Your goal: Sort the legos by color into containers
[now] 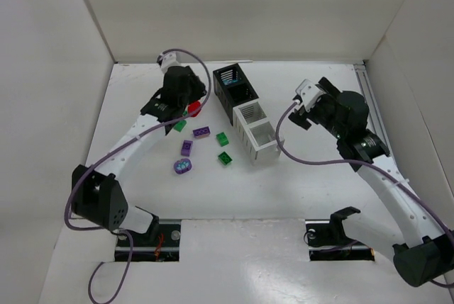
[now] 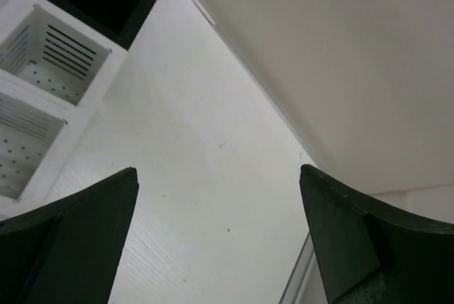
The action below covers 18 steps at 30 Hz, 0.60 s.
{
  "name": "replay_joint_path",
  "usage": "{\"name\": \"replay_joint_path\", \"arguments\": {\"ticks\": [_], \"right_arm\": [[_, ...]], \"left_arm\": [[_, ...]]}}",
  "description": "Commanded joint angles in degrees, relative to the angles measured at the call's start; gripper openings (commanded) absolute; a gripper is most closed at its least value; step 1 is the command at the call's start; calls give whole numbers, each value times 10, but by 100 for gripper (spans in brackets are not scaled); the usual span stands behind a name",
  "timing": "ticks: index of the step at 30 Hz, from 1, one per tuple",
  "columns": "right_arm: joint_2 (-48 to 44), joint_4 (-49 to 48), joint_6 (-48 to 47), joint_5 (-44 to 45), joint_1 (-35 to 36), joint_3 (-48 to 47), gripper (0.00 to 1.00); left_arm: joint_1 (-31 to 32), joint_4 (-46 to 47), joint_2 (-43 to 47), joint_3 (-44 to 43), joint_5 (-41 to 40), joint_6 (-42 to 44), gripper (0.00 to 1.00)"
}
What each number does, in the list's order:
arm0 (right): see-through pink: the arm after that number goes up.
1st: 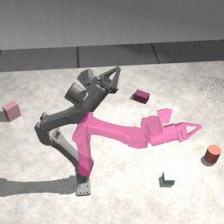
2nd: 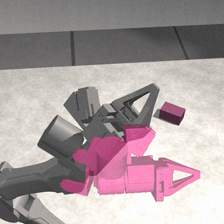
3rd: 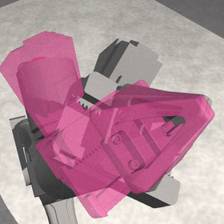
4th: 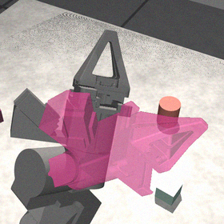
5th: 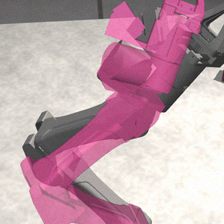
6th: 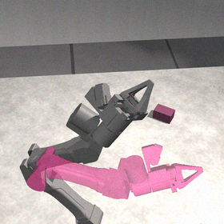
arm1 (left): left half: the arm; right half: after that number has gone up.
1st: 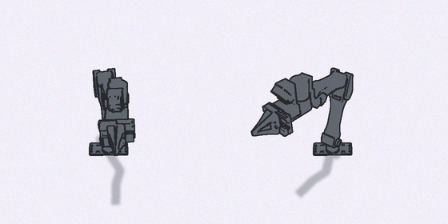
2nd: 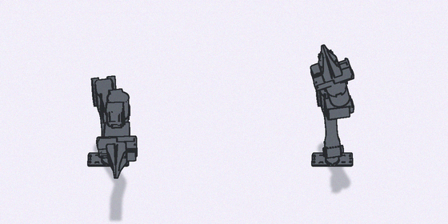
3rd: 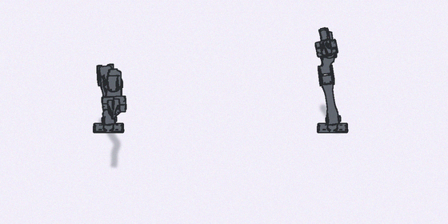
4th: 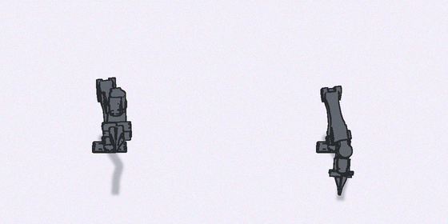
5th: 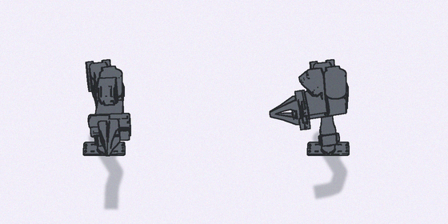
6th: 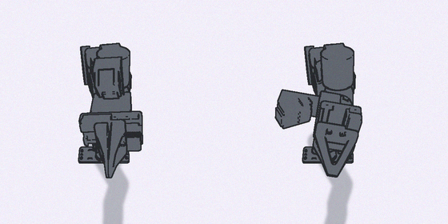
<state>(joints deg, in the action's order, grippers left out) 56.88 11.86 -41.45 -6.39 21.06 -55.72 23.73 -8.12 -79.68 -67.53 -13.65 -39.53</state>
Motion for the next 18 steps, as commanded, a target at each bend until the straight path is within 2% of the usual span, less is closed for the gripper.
{"name": "replay_joint_path", "arguments": {"ticks": [1, 2, 4, 9, 12, 18], "right_arm": [[-22, -7, 19, 10, -15, 18, 100], [-34, -7, 19, 10, -22, 25, 100], [-51, 2, 19, 16, -28, 38, 100], [-84, 20, 19, 33, -33, 52, 100], [-98, 28, 19, 45, -38, 65, 100], [-103, 34, 19, 51, -44, 70, 100]], "left_arm": [[30, 122, -47, -56, 77, 130, 27], [30, 130, -63, -86, 91, 143, 27], [30, 192, -116, -102, 183, 181, 27], [41, 219, -181, -157, 210, 217, 27], [56, 211, -228, -196, 216, 246, 27], [82, 176, -289, -252, 139, 266, 33]]}}
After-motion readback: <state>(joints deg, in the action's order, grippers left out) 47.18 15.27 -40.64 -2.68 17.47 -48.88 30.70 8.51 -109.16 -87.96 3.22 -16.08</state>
